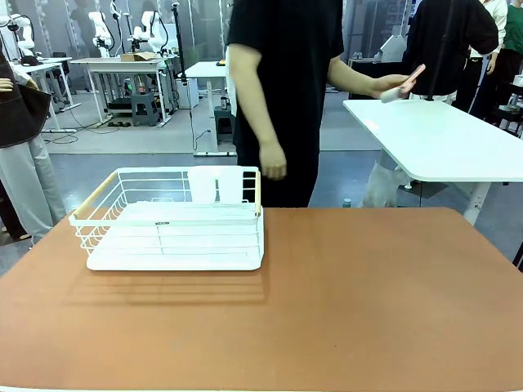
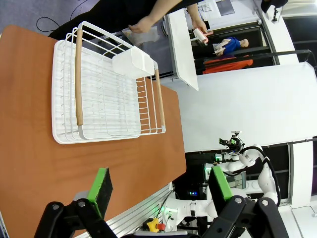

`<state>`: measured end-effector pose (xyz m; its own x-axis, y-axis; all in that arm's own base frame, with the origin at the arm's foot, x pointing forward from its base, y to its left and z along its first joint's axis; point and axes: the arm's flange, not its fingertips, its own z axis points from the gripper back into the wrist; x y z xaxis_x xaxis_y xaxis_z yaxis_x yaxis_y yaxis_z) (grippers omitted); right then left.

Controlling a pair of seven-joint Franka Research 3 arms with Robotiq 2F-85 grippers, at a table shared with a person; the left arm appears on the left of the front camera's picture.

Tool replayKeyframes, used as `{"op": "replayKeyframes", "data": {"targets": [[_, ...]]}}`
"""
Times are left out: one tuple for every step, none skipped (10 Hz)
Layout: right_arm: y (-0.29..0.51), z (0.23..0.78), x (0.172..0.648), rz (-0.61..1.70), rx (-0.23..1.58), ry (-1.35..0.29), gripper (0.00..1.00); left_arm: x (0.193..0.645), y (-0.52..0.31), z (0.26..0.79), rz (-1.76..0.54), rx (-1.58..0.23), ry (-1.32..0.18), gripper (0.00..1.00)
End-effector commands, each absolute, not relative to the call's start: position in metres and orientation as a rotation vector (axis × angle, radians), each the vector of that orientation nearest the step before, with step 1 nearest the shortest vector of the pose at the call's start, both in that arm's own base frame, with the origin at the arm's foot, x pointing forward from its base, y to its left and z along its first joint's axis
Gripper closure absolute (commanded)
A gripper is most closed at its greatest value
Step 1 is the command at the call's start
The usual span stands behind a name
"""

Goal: Clean the table.
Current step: Pick up the Lint Roller when the human hands it over.

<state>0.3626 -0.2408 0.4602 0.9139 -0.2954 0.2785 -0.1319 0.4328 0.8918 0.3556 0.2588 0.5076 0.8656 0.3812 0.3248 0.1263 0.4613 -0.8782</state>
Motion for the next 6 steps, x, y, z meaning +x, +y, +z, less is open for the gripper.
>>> {"op": "replayKeyframes", "data": {"targets": [[-0.239,0.4634,0.3603,-0.107,1.131,-0.438,0.0,0.3542,0.2598,0.509,0.161,-1.102,-0.535,0.0],[-0.239,0.4634,0.3603,-0.107,1.131,-0.438,0.0,0.3542,0.2598,0.509,0.161,-1.102,-0.535,0.0],[-0.239,0.4634,0.3603,-0.107,1.131,-0.438,0.0,0.3542,0.2598,0.509,0.161,-1.102,-0.535,0.0],[-0.239,0.4634,0.3603,-0.107,1.131,-0.438,0.0,0.3542,0.2598,0.509,0.161,-1.102,-0.535,0.0],[-0.239,0.4634,0.3603,-0.107,1.131,-0.438,0.0,0.3542,0.2598,0.509,0.161,-1.102,-0.535,0.0],[-0.239,0.4634,0.3603,-0.107,1.131,-0.438,0.0,0.3542,0.2598,0.509,0.161,-1.102,-0.535,0.0]]}}
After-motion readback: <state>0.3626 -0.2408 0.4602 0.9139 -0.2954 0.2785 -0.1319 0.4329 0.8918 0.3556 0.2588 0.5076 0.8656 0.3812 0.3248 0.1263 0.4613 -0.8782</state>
